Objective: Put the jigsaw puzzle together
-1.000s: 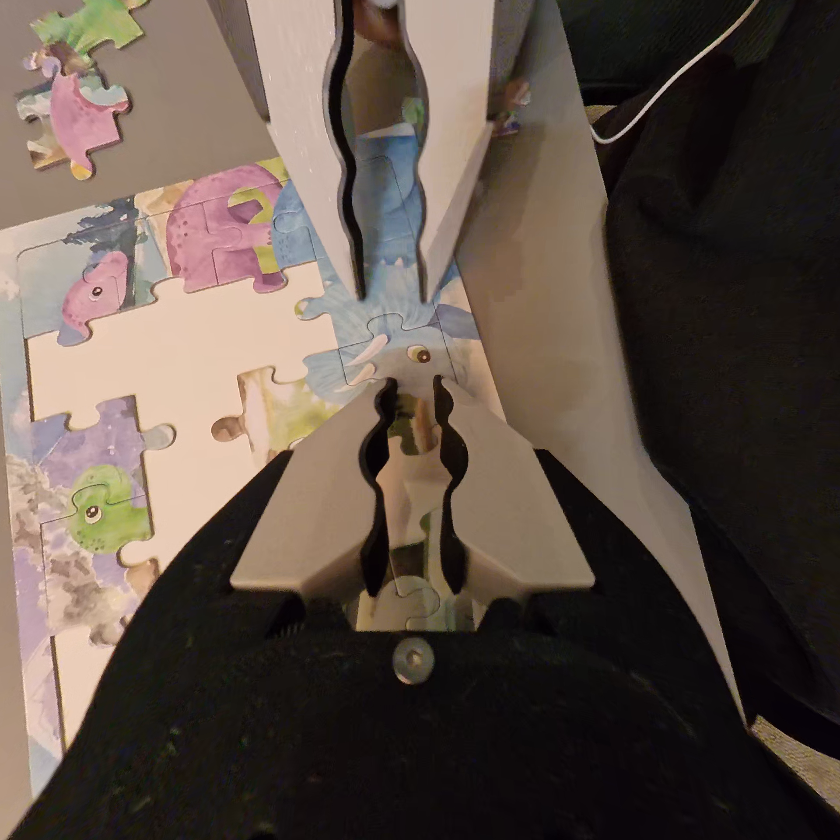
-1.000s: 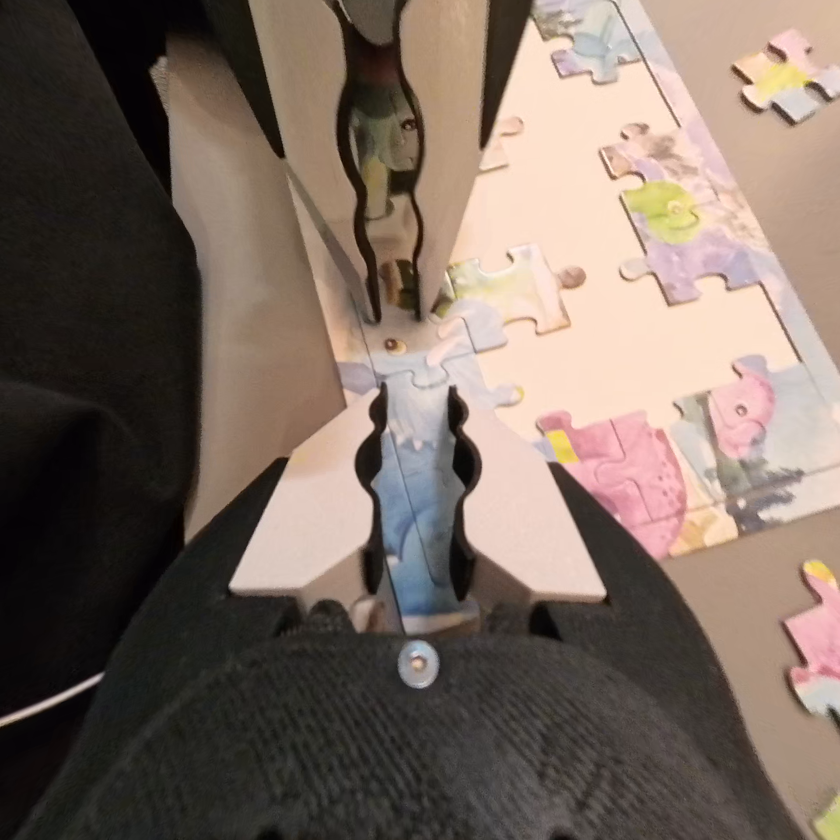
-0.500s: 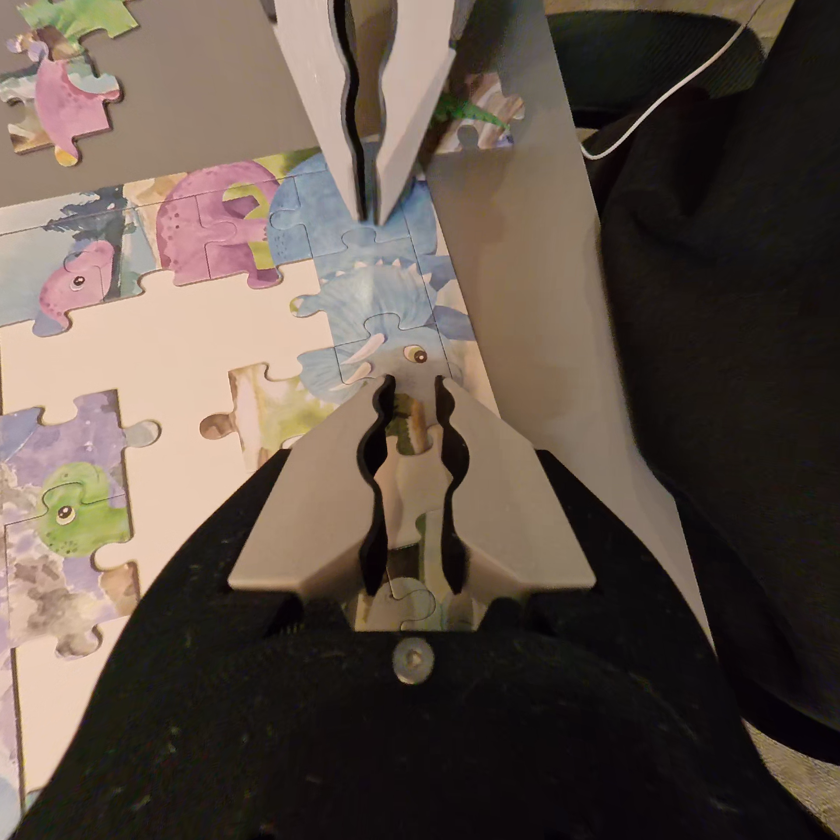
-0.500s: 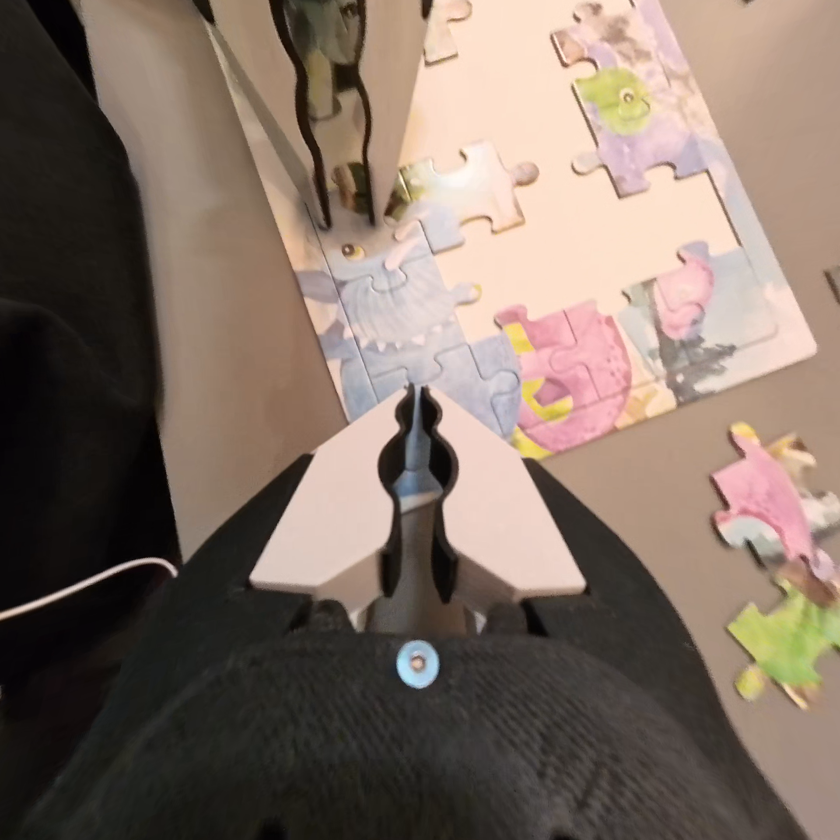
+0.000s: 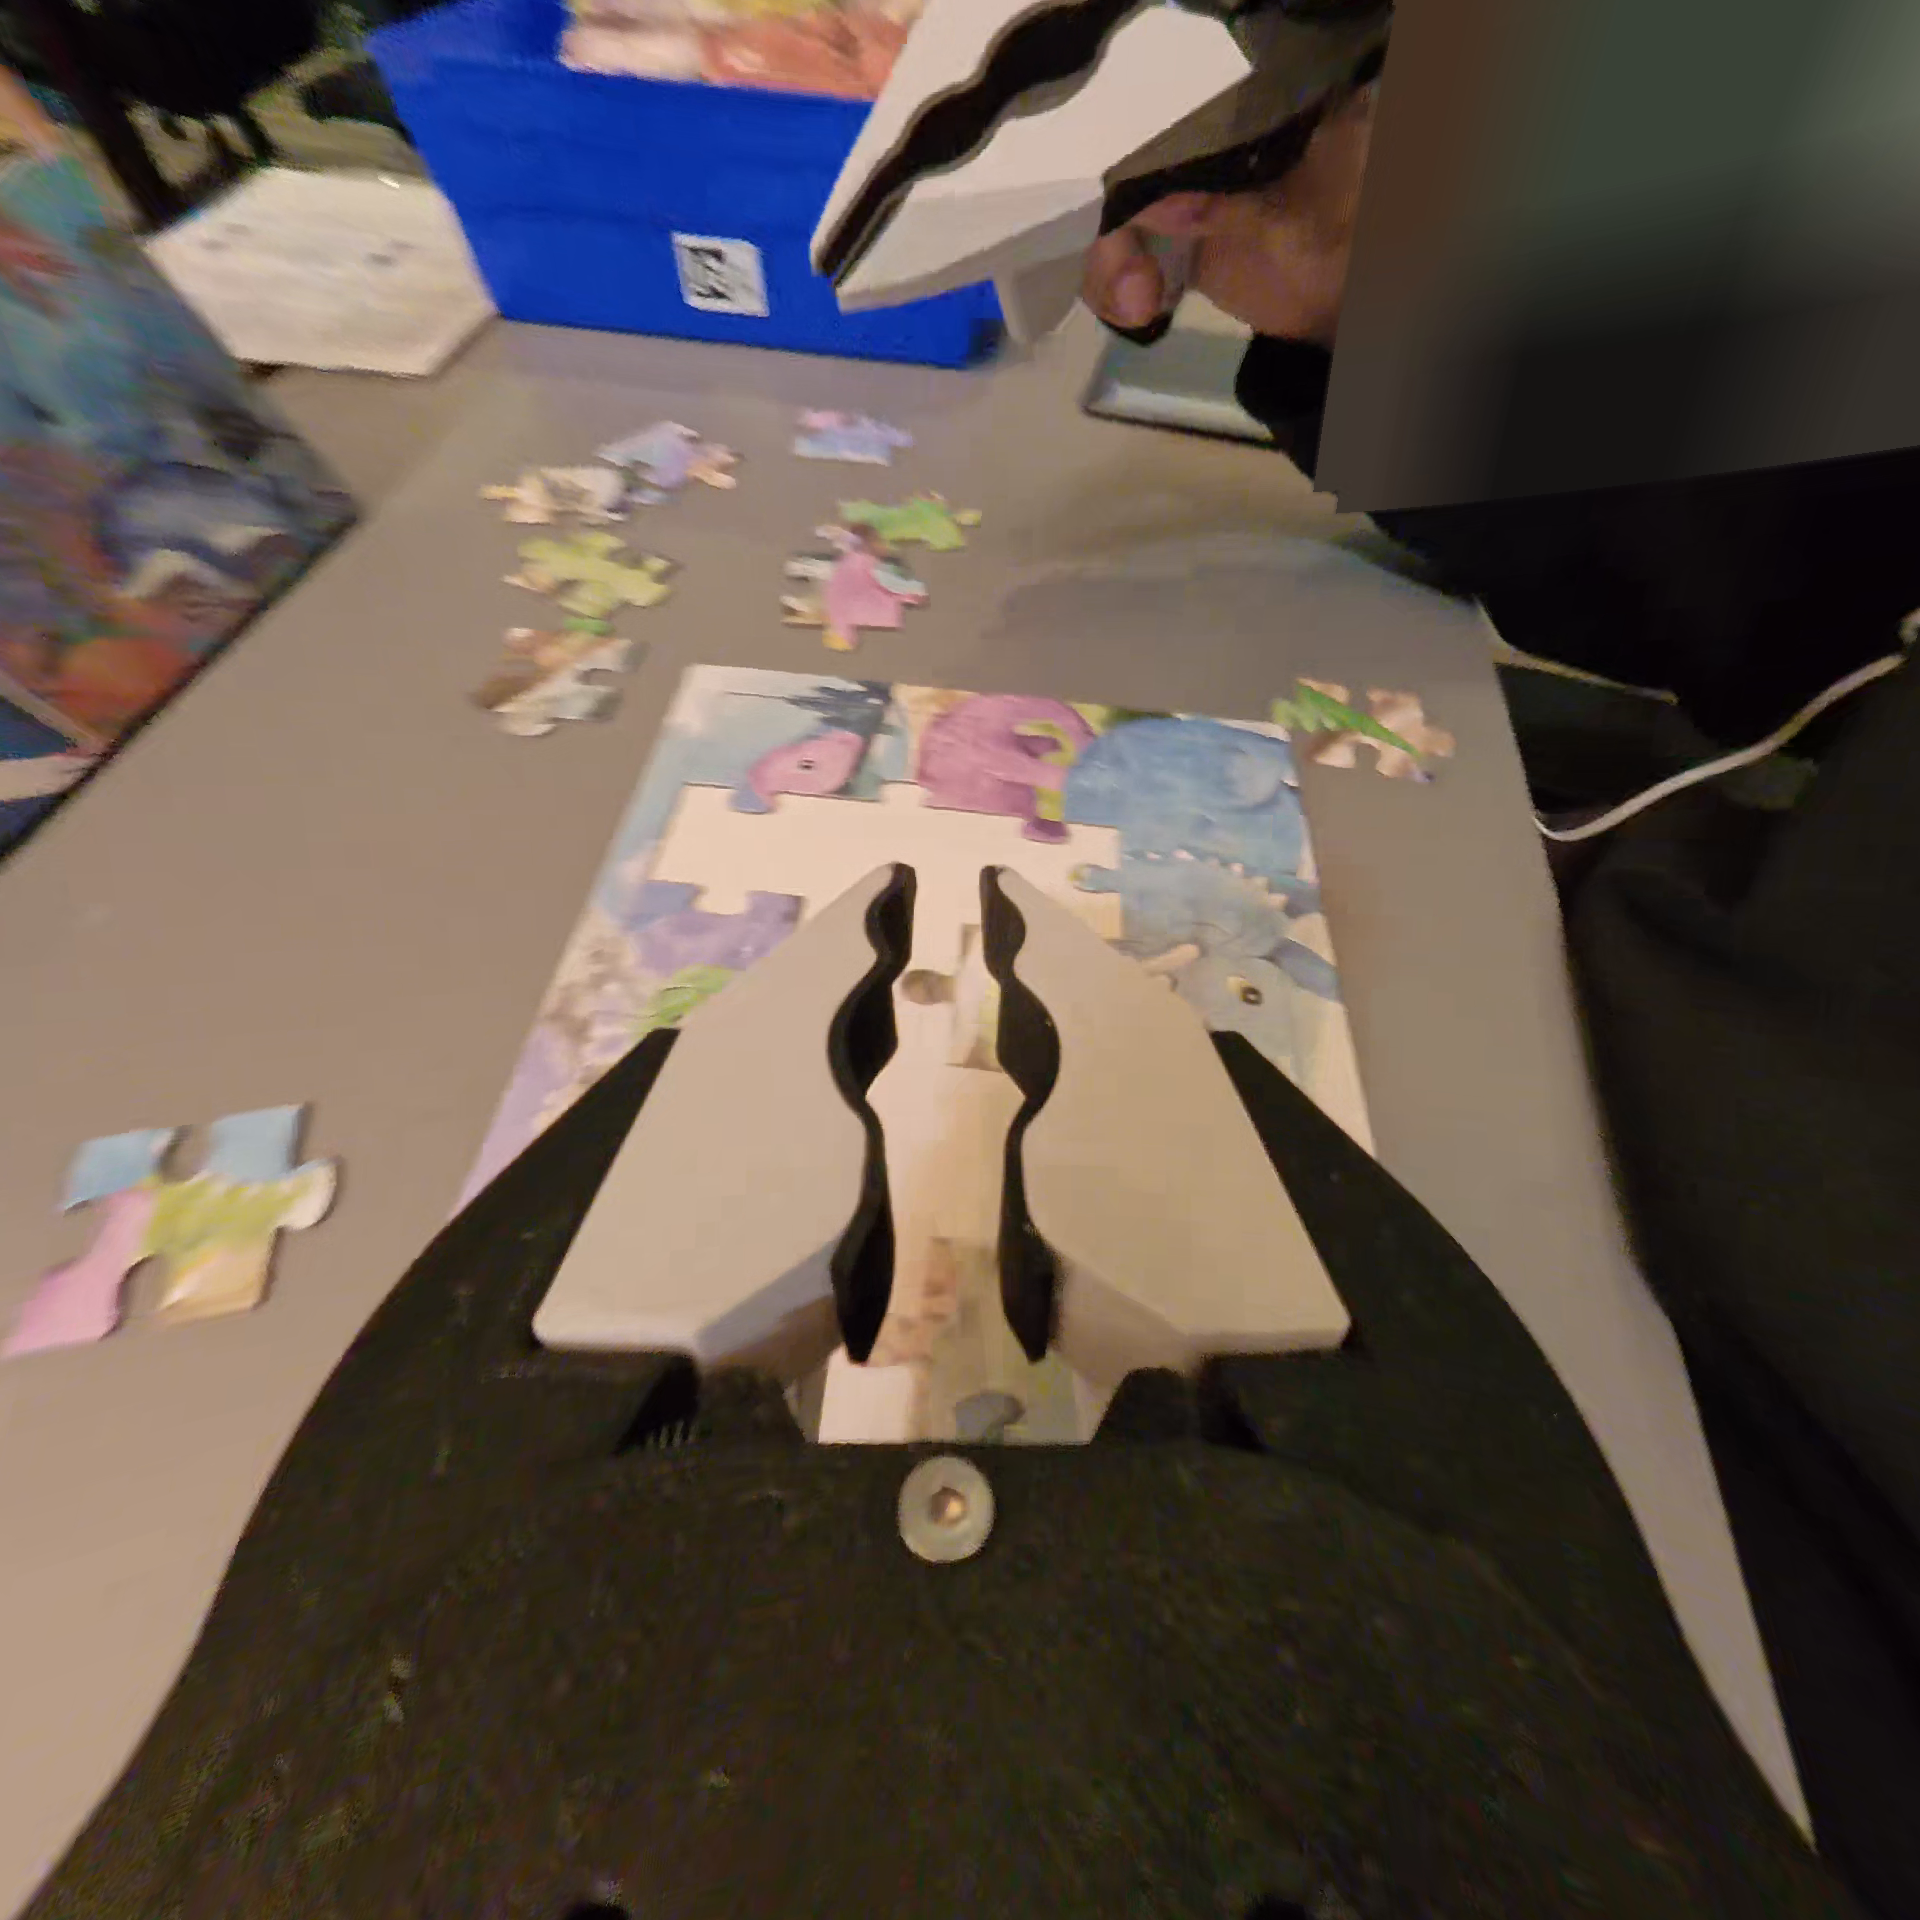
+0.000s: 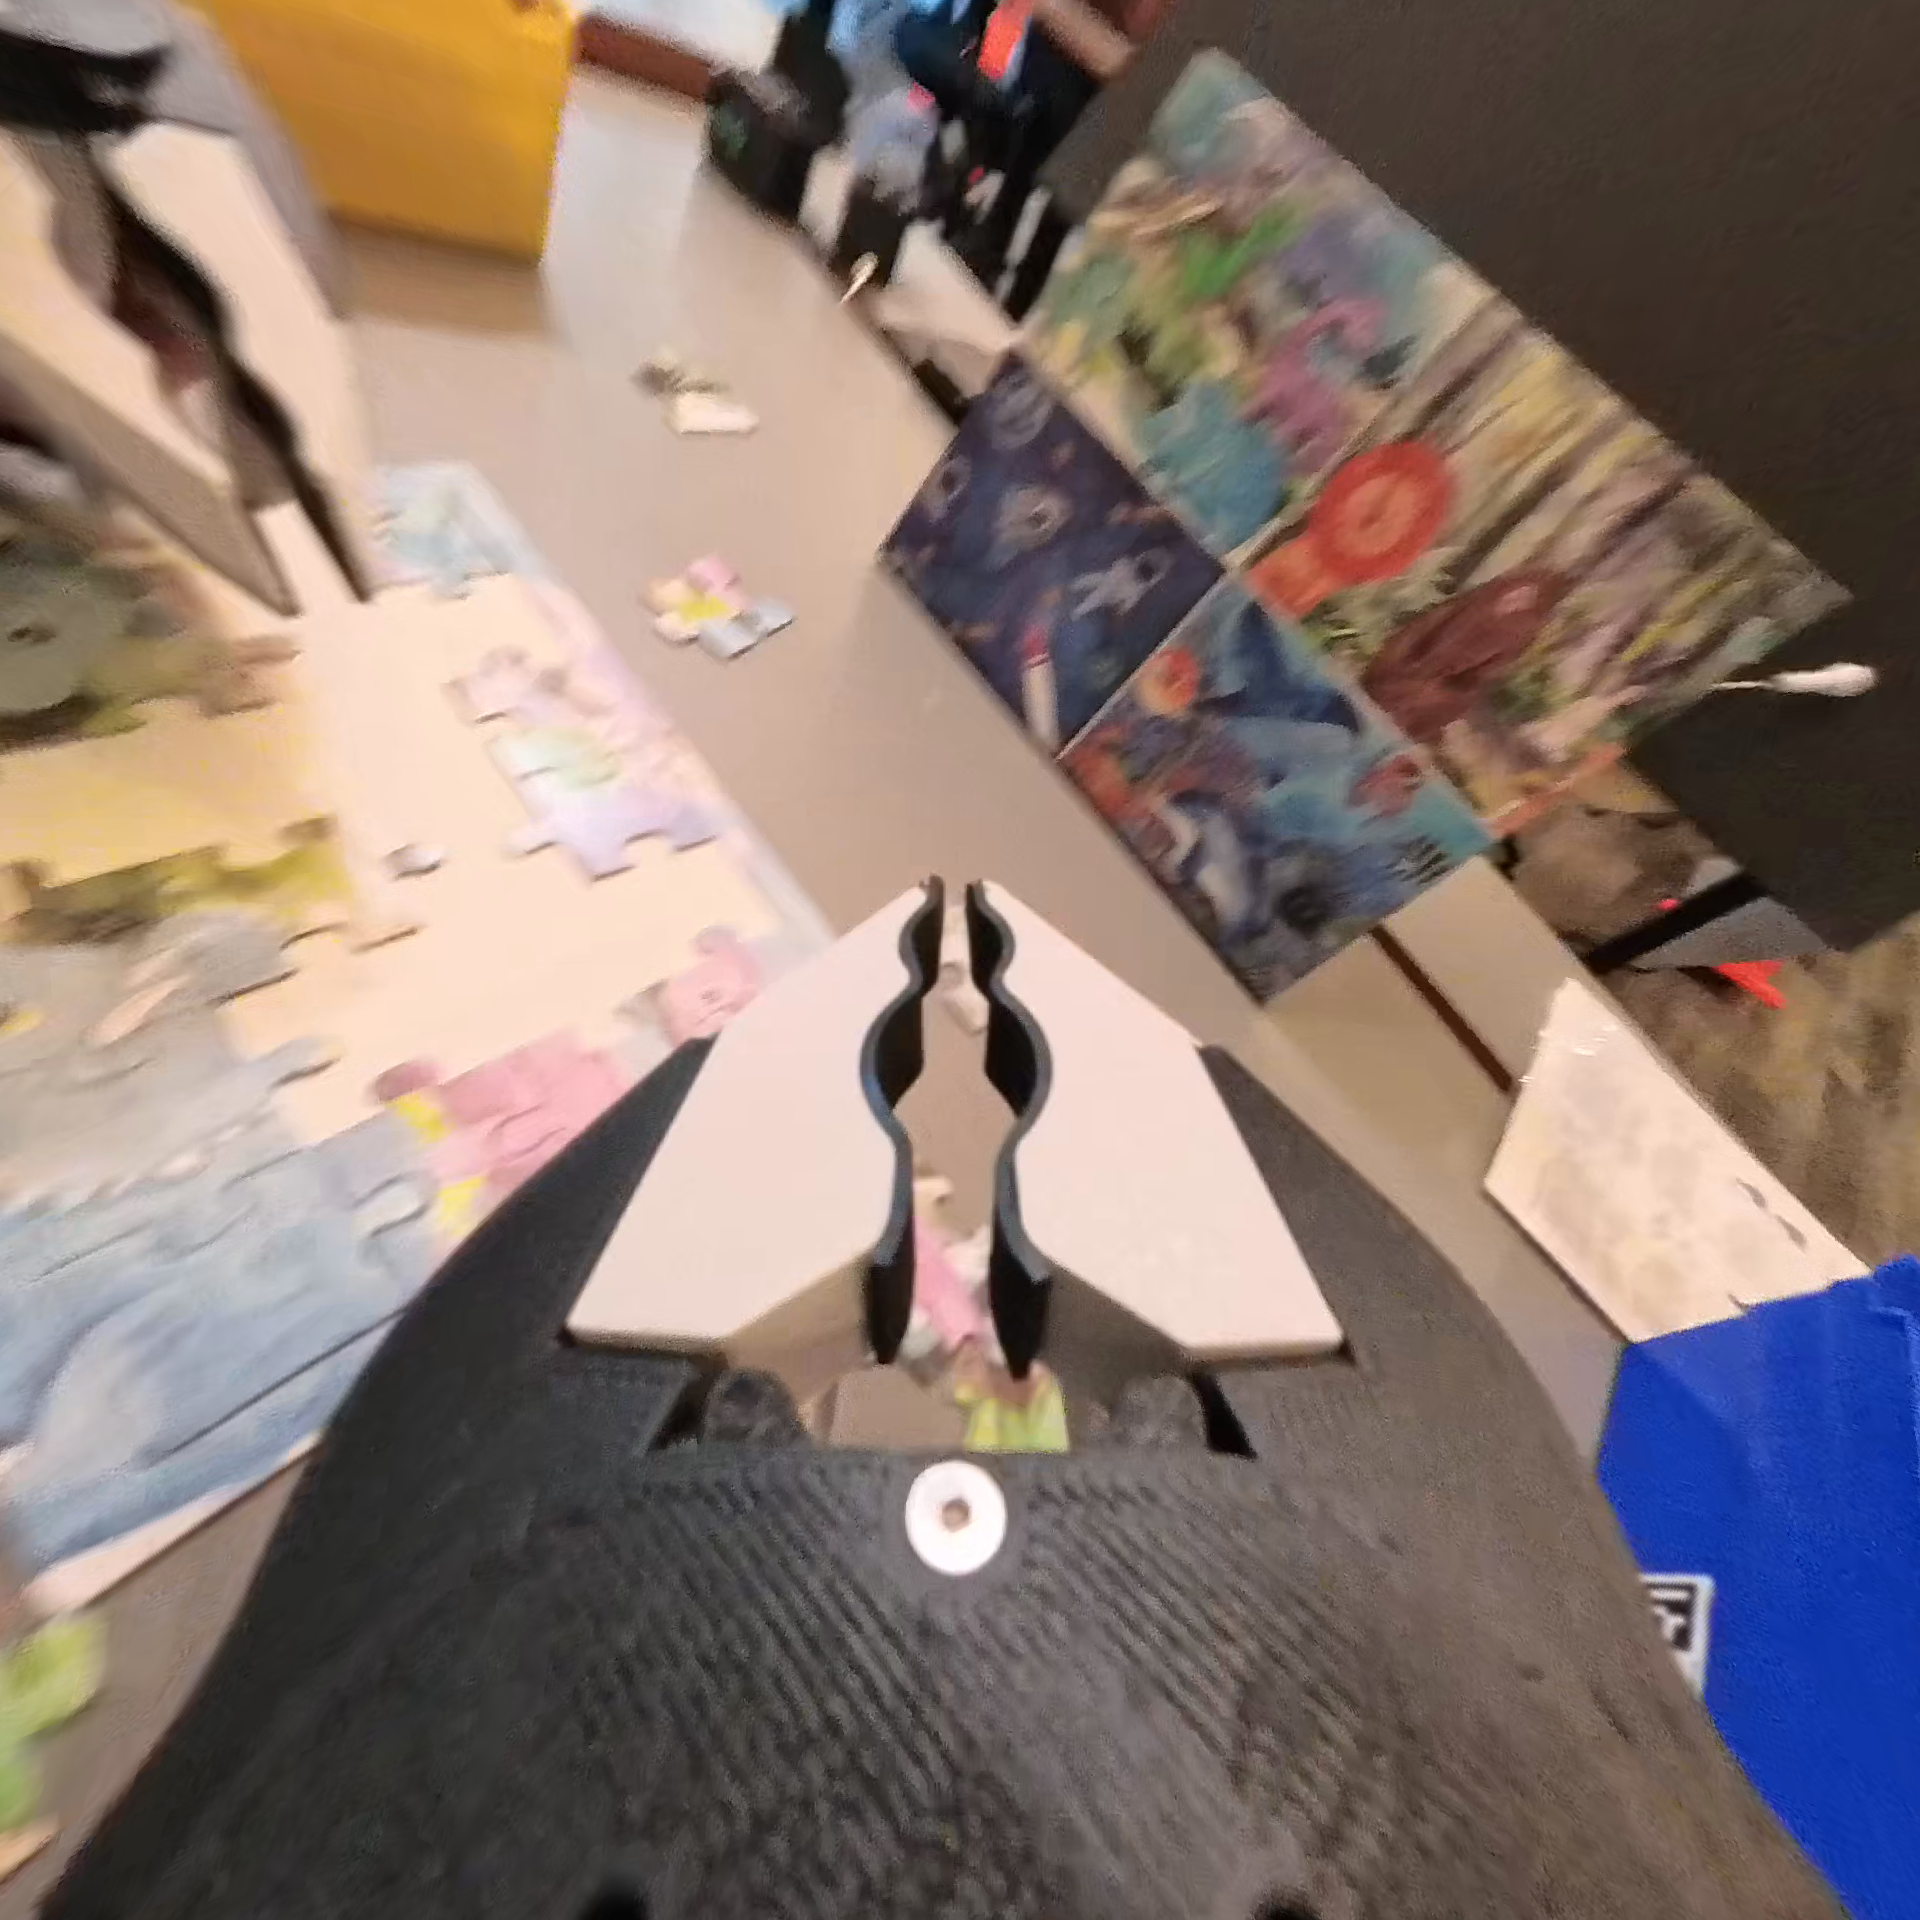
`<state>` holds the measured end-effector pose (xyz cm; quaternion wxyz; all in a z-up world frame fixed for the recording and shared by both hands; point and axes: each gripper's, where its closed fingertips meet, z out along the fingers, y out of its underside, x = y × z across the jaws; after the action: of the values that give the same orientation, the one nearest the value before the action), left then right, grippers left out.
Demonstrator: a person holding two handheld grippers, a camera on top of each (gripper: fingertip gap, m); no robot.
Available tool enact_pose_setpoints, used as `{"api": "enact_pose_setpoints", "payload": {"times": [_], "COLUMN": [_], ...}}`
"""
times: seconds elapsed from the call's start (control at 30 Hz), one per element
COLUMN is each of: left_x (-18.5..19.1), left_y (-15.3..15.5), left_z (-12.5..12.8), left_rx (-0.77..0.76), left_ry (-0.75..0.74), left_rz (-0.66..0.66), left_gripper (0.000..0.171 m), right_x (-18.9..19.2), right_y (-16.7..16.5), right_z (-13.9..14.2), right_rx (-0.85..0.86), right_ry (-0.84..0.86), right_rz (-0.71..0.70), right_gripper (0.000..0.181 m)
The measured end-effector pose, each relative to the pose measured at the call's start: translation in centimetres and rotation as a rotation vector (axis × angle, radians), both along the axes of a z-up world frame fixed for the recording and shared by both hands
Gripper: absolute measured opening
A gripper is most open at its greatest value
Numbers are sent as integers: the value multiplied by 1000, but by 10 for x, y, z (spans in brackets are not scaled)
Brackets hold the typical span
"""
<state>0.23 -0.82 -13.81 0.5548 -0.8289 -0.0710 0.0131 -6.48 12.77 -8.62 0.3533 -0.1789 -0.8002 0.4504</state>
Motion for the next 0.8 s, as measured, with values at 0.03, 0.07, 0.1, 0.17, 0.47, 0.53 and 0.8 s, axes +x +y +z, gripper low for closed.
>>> {"api": "enact_pose_setpoints", "payload": {"times": [0.03, 0.07, 0.1, 0.17, 0.47, 0.53, 0.8], "left_x": [-6, -11, -14, -12, -4, -4, -6], "left_y": [-4, -8, -11, -13, -11, -10, -10], "left_z": [3, 7, 11, 21, 26, 23, 21], "left_rx": [20, 44, 73, 146, 205, 185, 175], "left_ry": [2, 0, -9, -52, -134, -118, -112], "left_rz": [29, 49, 60, 38, -11, -8, 5], "left_gripper": [9, 8, 7, 6, 7, 7, 7], "right_x": [-12, -23, -32, -39, -46, -45, -36], "right_y": [8, 16, 26, 45, 114, 107, 72], "right_z": [3, 2, -2, -19, -28, -29, -69], "right_rx": [-46, -102, -162, -247, -292, -317, -138], "right_ry": [17, 20, 7, -78, -73, -90, -228], "right_rz": [-24, -47, -67, -95, -320, -299, -164], "right_gripper": [2, 0, 0, 0, 5, 5, 40]}}
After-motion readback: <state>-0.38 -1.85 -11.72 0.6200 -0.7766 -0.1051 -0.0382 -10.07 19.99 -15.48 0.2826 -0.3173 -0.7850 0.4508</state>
